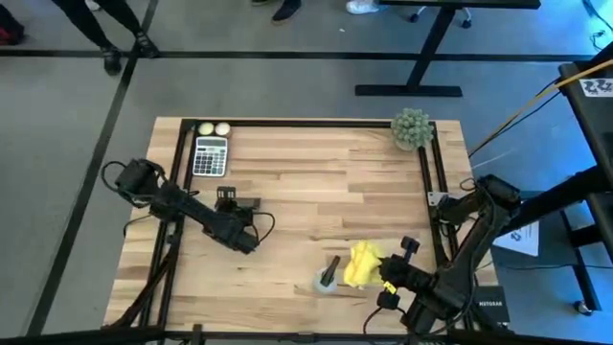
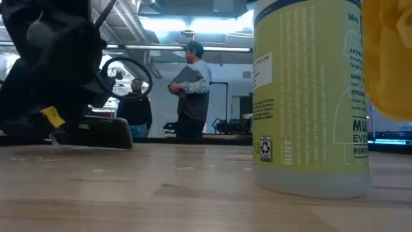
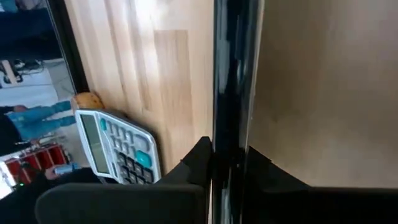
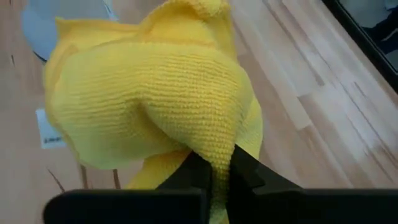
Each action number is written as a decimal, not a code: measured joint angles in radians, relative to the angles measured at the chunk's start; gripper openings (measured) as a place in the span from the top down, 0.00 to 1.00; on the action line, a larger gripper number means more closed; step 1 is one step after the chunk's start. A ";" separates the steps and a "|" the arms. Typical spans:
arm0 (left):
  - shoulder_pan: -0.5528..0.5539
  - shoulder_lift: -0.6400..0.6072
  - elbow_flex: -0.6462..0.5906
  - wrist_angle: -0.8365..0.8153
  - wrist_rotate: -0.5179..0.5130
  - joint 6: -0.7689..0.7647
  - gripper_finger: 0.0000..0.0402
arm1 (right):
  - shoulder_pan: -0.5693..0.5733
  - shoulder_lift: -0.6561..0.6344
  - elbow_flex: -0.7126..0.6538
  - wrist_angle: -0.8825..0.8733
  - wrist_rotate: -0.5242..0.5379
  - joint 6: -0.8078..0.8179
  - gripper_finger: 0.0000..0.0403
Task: Apply microfiber cloth
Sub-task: Wipe the back screen of the black cellphone using a yellow microfiber cloth, then wipe the front screen of the black cellphone using a yellow microfiber cloth
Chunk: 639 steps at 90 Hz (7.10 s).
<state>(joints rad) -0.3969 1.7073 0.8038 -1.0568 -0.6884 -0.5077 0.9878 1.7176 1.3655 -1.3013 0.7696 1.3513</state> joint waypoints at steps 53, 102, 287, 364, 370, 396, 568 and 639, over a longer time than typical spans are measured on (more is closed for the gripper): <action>-0.092 0.002 0.059 0.020 0.200 -0.009 0.54 | 0.000 0.000 0.000 0.018 0.000 -0.014 1.00; -0.277 -0.182 0.310 -0.272 0.260 -0.311 0.51 | -0.009 0.001 0.000 -0.001 -0.023 -0.013 1.00; 0.173 -0.597 -0.425 0.412 0.315 -0.521 1.00 | -0.015 0.001 -0.104 0.174 -0.011 0.031 1.00; -0.174 -0.647 -0.232 0.245 0.243 -0.681 1.00 | -0.594 -0.250 0.070 0.239 0.032 -0.899 1.00; -0.207 -0.642 -0.235 0.247 0.239 -0.710 1.00 | -0.684 -0.245 0.070 0.464 -0.091 -1.107 1.00; -0.299 -0.638 -0.362 0.467 0.132 -0.776 1.00 | -0.910 -0.011 0.070 1.152 -0.597 -1.364 1.00; -0.283 -0.436 -0.530 0.881 -0.002 -0.873 1.00 | -1.042 0.674 0.478 0.897 -0.828 -1.413 1.00; -0.290 -0.438 -0.535 0.911 -0.018 -0.863 1.00 | -0.952 0.725 0.457 1.279 -0.858 -1.329 1.00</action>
<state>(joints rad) -0.6872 1.2694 0.2687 -0.1462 -0.7067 -1.3709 0.0360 2.4426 1.8229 -0.0219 -0.0881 0.0223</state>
